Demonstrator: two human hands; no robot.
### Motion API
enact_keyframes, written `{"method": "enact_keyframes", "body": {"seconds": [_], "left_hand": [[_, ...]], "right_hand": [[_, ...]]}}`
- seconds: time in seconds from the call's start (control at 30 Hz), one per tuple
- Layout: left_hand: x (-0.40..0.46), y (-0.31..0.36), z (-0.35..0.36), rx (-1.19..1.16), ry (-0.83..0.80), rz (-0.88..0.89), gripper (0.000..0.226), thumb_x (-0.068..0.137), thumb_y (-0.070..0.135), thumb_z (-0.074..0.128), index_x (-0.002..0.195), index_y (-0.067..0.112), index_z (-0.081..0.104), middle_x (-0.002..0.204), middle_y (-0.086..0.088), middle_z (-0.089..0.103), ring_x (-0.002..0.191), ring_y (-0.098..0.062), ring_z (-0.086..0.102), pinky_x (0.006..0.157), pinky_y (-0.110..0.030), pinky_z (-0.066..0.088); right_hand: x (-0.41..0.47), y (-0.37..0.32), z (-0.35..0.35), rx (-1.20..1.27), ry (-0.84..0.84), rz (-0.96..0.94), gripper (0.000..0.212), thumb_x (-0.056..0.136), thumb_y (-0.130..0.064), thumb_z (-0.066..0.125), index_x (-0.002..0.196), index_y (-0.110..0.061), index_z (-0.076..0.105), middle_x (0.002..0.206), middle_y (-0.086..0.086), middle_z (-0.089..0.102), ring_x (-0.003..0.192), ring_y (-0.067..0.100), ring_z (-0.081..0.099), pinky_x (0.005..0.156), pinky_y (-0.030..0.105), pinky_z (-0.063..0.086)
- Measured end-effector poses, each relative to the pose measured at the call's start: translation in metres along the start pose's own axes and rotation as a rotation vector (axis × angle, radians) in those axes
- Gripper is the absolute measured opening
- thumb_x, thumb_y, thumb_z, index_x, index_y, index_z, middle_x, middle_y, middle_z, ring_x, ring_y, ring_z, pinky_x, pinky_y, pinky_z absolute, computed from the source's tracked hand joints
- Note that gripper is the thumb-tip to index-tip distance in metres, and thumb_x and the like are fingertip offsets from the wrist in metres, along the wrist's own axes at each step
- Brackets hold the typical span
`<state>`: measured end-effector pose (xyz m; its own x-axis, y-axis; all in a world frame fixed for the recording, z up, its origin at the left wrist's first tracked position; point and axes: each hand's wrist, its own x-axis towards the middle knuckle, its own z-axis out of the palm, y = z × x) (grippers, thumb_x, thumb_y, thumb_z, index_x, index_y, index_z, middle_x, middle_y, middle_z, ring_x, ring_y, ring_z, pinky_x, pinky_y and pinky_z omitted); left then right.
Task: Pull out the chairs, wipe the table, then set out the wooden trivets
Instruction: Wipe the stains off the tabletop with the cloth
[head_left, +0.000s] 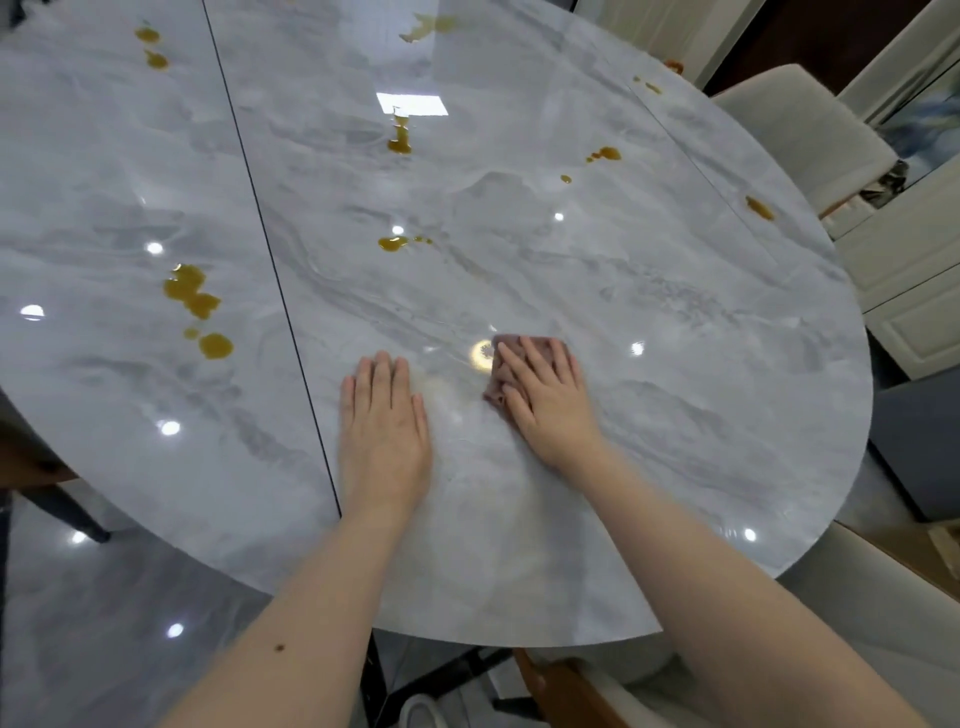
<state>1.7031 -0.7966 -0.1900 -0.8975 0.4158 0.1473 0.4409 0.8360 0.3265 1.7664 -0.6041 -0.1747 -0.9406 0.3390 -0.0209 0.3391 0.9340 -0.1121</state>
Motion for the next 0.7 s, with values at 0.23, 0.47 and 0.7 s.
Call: {"method": "enact_keyframes", "body": {"seconds": [0.23, 0.47, 0.7], "left_hand": [[0.004, -0.007, -0.005, -0.193, 0.057, -0.006, 0.049, 0.093, 0.019, 0.027, 0.124, -0.006, 0.057, 0.131, -0.023, 0.055, 0.125, -0.034, 0.051, 0.111, -0.034, 0.020], [0.028, -0.029, -0.022, -0.148, 0.122, 0.002, 0.046, 0.091, 0.014, 0.030, 0.118, -0.011, 0.058, 0.122, -0.027, 0.059, 0.116, -0.038, 0.057, 0.107, -0.037, 0.028], [0.079, -0.039, -0.012, -0.064, 0.031, -0.027, 0.050, 0.092, 0.002, 0.024, 0.141, -0.004, 0.035, 0.149, -0.019, 0.033, 0.143, -0.030, 0.024, 0.118, -0.034, 0.005]], "right_hand": [[0.028, -0.077, 0.009, 0.035, 0.013, -0.024, 0.052, 0.097, -0.046, 0.030, 0.148, -0.035, 0.027, 0.158, -0.004, 0.021, 0.147, 0.030, 0.008, 0.116, 0.041, -0.004], [0.003, -0.072, 0.009, 0.037, 0.036, -0.043, 0.061, 0.091, -0.054, 0.020, 0.148, -0.034, 0.029, 0.157, -0.003, 0.024, 0.147, 0.031, 0.010, 0.119, 0.041, -0.002], [0.074, -0.088, 0.005, 0.013, -0.074, 0.283, 0.073, 0.092, -0.067, 0.026, 0.153, -0.031, 0.006, 0.161, 0.004, 0.001, 0.145, 0.037, -0.009, 0.116, 0.052, -0.008]]}}
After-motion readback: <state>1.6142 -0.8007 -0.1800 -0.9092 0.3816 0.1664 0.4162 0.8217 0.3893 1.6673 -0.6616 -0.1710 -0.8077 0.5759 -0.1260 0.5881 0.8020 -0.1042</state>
